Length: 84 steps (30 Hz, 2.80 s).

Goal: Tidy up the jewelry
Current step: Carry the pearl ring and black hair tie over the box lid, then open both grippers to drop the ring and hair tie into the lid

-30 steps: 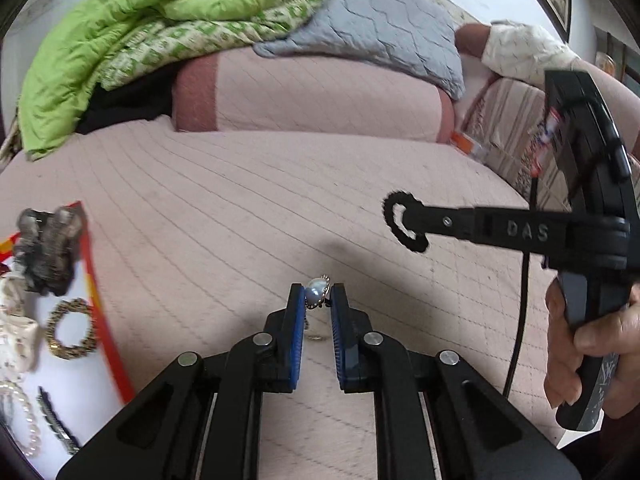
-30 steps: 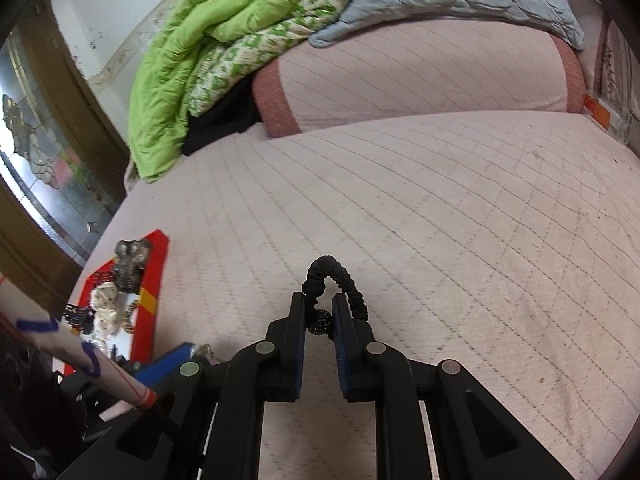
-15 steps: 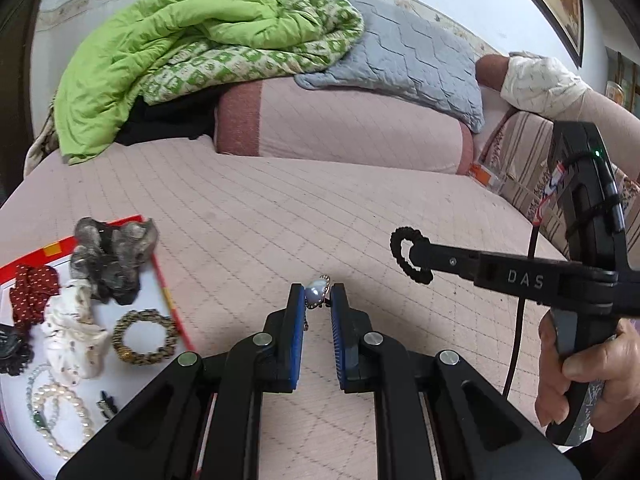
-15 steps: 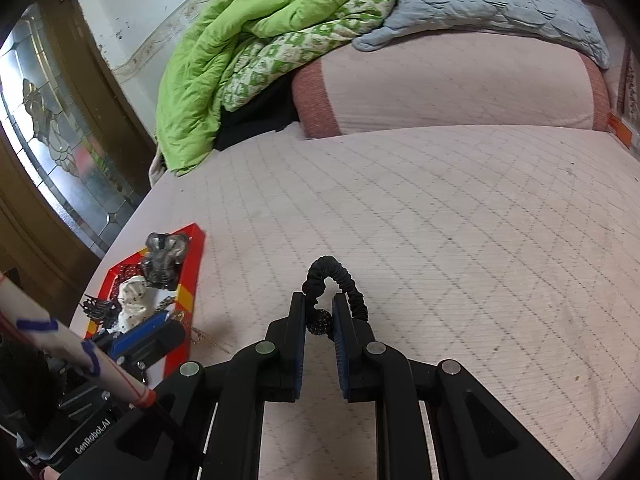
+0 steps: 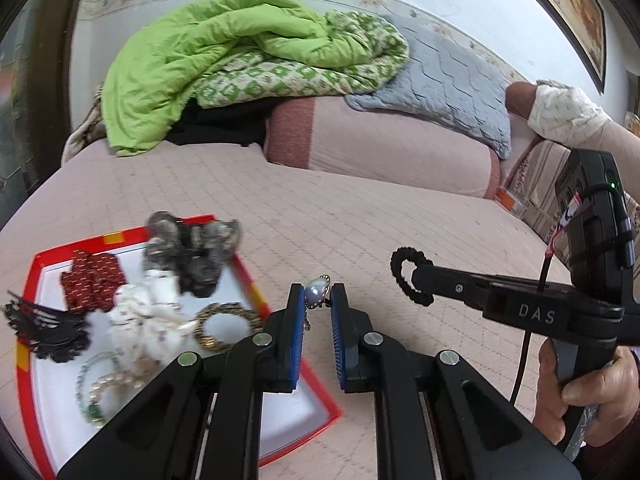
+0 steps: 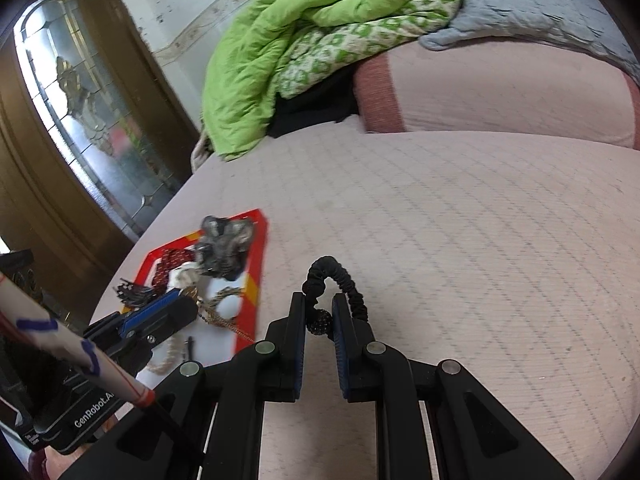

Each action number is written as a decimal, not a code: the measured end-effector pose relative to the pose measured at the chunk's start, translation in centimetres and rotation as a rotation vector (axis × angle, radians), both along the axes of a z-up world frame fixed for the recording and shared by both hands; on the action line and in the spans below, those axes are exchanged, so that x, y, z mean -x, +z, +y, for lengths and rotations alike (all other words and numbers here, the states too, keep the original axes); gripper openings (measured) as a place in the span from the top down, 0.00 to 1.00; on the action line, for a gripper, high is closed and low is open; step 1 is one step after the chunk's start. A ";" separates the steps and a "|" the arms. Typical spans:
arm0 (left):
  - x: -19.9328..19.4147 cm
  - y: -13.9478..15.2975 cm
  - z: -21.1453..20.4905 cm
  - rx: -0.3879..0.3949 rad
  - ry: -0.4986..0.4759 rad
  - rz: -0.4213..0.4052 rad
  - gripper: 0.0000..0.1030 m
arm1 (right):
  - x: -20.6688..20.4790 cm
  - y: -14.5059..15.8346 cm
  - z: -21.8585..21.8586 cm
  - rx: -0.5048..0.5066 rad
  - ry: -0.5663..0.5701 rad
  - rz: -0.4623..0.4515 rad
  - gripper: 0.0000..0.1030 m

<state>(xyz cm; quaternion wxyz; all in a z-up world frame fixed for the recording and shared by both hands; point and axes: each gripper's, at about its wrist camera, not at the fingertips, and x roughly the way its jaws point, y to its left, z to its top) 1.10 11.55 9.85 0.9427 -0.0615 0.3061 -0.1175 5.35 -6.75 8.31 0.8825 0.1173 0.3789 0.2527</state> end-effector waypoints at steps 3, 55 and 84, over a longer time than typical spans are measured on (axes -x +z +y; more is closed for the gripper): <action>1.0 0.4 2.2 0.008 0.045 -0.009 0.88 | 0.5 0.2 1.7 -0.013 0.033 -0.007 0.86; 5.3 -5.7 14.2 -0.037 0.303 0.248 0.88 | 2.6 -5.7 15.1 0.148 0.243 0.100 0.85; 5.4 -7.1 13.5 -0.119 0.324 0.290 0.23 | 6.5 -3.6 14.0 0.166 0.240 0.024 0.58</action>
